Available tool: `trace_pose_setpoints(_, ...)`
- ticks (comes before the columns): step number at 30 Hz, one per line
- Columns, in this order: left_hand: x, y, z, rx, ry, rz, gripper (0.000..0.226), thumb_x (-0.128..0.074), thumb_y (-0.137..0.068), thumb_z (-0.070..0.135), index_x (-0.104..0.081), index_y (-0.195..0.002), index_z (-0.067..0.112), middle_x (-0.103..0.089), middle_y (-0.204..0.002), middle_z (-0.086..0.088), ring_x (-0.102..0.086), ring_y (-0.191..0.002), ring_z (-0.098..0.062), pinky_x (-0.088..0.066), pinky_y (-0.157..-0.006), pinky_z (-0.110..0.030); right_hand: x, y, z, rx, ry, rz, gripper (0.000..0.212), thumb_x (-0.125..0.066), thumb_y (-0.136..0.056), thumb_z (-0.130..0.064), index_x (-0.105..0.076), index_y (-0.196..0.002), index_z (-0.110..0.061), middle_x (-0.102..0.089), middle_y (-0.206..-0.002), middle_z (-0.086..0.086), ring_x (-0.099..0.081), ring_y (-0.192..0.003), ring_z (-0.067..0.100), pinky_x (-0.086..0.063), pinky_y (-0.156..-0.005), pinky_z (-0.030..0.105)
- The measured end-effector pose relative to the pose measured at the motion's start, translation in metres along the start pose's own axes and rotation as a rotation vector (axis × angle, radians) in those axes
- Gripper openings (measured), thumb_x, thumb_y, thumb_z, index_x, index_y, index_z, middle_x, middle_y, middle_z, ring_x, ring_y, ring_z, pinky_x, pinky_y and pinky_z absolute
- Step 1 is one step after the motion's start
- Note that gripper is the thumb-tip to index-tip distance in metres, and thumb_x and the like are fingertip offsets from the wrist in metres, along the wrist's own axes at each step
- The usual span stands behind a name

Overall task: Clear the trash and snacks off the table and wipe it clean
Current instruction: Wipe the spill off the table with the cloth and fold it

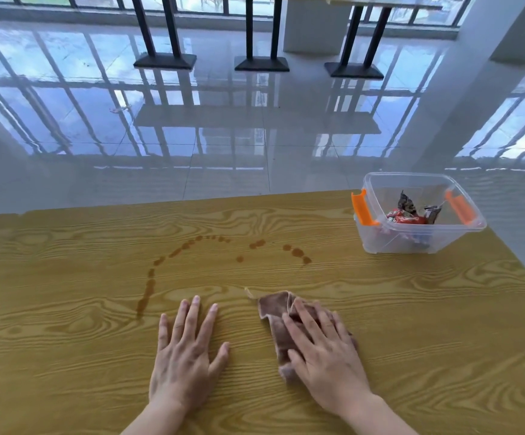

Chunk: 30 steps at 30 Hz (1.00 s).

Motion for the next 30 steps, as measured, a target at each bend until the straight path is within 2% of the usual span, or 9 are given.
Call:
trace_pose_setpoints(3,0.0,-0.001,-0.001,-0.003,-0.009,0.027,0.077,-0.035,-0.089,0.068,-0.028,-0.153,0.027,-0.019,-0.163,-0.006,-0.009,-0.152,-0.022,-0.009,-0.119,-0.055,0.003,-0.009,0.025,-0.084,0.027,-0.002,0.07,-0.028,-0.097,-0.059,-0.015,-0.157,-0.026,-0.005,-0.165,-0.001,-0.008,-0.151,0.022,-0.011,-0.12,0.044)
trace_pose_setpoints(8,-0.001,0.0,-0.001,0.002,0.004,0.037,0.076,-0.036,-0.088,0.069,-0.029,-0.153,0.03,-0.019,-0.163,-0.002,-0.007,-0.152,-0.019,-0.013,-0.119,-0.054,0.029,-0.096,0.055,-0.504,-0.082,0.036,0.079,-0.029,-0.096,-0.059,-0.011,-0.156,-0.011,0.006,-0.164,0.013,0.004,-0.151,0.029,-0.006,-0.122,0.044)
trace_pose_setpoints(11,-0.001,-0.001,-0.001,0.01,0.019,0.049,0.074,-0.036,-0.088,0.068,-0.029,-0.153,0.032,-0.018,-0.164,-0.001,-0.005,-0.152,-0.017,-0.011,-0.119,-0.053,0.03,-0.11,0.05,-0.368,-0.045,-0.01,0.065,-0.023,-0.099,-0.055,-0.002,-0.156,-0.031,0.014,-0.165,0.002,0.01,-0.15,0.03,-0.004,-0.122,0.047)
trace_pose_setpoints(14,0.002,-0.001,0.001,0.015,0.042,0.054,0.073,-0.037,-0.087,0.067,-0.031,-0.152,0.032,-0.02,-0.163,-0.001,-0.007,-0.152,-0.017,-0.011,-0.119,-0.053,0.017,-0.073,0.019,-0.087,0.056,-0.014,0.057,-0.015,-0.099,-0.054,-0.017,-0.154,-0.039,-0.005,-0.166,-0.005,0.004,-0.151,0.032,-0.008,-0.121,0.049)
trace_pose_setpoints(17,0.004,-0.001,0.002,0.012,0.052,0.052,0.074,-0.039,-0.085,0.066,-0.036,-0.15,0.031,-0.023,-0.162,-0.002,-0.011,-0.151,-0.018,-0.013,-0.118,-0.053,0.005,-0.024,0.007,0.174,0.044,-0.011,0.053,-0.028,-0.101,-0.055,-0.031,-0.151,-0.036,-0.019,-0.163,-0.006,-0.007,-0.151,0.028,-0.013,-0.119,0.047)
trace_pose_setpoints(19,0.002,0.0,0.0,0.012,0.056,0.057,0.074,-0.039,-0.086,0.066,-0.034,-0.151,0.031,-0.022,-0.162,-0.002,-0.01,-0.151,-0.018,-0.012,-0.119,-0.053,0.005,-0.025,0.022,0.149,0.074,-0.024,0.059,-0.032,-0.099,-0.057,-0.032,-0.152,-0.031,-0.019,-0.163,-0.001,-0.006,-0.152,0.028,-0.015,-0.118,0.046)
trace_pose_setpoints(22,0.001,0.0,-0.001,0.017,0.066,0.062,0.073,-0.041,-0.086,0.065,-0.034,-0.151,0.032,-0.021,-0.162,-0.002,-0.009,-0.151,-0.018,-0.012,-0.119,-0.052,0.016,-0.074,0.046,-0.127,0.109,-0.026,0.072,-0.014,-0.095,-0.062,-0.013,-0.157,-0.024,0.0,-0.165,0.008,0.006,-0.151,0.032,-0.008,-0.121,0.048)
trace_pose_setpoints(25,0.0,0.001,-0.001,0.018,0.068,0.068,0.072,-0.041,-0.087,0.064,-0.034,-0.151,0.033,-0.02,-0.163,-0.001,-0.008,-0.152,-0.018,-0.011,-0.119,-0.052,0.028,-0.135,0.052,-0.396,-0.068,-0.014,0.068,-0.018,-0.098,-0.06,-0.008,-0.157,-0.028,0.003,-0.166,0.005,0.008,-0.15,0.032,-0.004,-0.121,0.048)
trace_pose_setpoints(30,0.005,0.001,-0.001,0.029,0.064,0.057,0.07,-0.037,-0.089,0.065,-0.03,-0.152,0.034,-0.018,-0.164,0.0,-0.004,-0.152,-0.016,-0.009,-0.12,-0.051,0.024,-0.135,0.022,-0.14,0.005,-0.042,0.063,-0.011,-0.098,-0.06,-0.008,-0.156,-0.034,0.008,-0.165,-0.002,0.013,-0.15,0.029,0.001,-0.122,0.046)
Point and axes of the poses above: each hand's wrist, its own y-axis away from the middle knuckle, its own x-axis out of the back of the hand, z = x × y, the point moved 1 cm from there along -y, towards the middle knuckle
